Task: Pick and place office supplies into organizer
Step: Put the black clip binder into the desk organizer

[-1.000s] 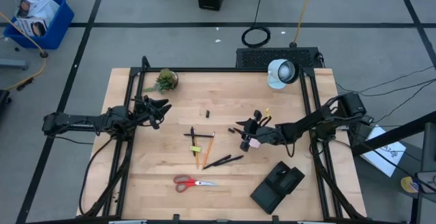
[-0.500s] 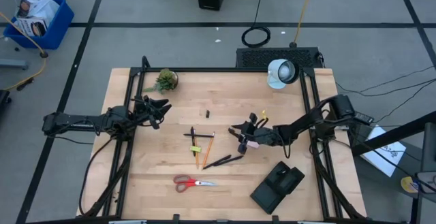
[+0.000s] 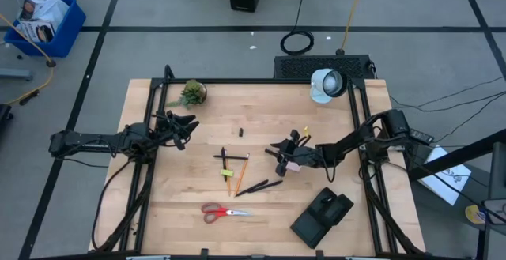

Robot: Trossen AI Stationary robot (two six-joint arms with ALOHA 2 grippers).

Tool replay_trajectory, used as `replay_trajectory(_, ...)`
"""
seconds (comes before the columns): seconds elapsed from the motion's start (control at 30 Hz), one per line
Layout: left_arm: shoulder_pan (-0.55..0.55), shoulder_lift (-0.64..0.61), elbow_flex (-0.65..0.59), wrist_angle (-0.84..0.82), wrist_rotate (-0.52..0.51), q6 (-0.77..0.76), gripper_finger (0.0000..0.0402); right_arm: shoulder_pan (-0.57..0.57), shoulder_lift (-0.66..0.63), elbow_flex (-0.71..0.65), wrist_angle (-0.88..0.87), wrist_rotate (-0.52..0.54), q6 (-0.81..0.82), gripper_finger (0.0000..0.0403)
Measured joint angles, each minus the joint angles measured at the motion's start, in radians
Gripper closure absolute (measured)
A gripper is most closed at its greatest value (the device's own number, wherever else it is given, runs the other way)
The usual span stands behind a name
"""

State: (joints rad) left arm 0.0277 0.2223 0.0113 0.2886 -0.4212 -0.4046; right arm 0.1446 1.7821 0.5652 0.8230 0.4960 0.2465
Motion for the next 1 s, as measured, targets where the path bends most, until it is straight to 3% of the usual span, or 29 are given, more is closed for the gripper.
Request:
replay_trajectory(0.43, 0.0, 0.0, 0.0, 0.0, 0.0, 0.002, 0.0206, -0.002, 0.005, 0.0, -0.006, -0.004, 0.024, 0.0289)
replay_trajectory(0.6, 0.0, 0.0, 0.0, 0.0, 0.0, 0.003, 0.0206, -0.01, 0.005, 0.0, -0.004, -0.052, 0.03, 0.0292)
replay_trajectory(1.0, 0.0, 0.0, 0.0, 0.0, 0.0, 0.007, 0.0206, -0.015, 0.005, 0.0, -0.005, -0.053, 0.038, 0.0347)
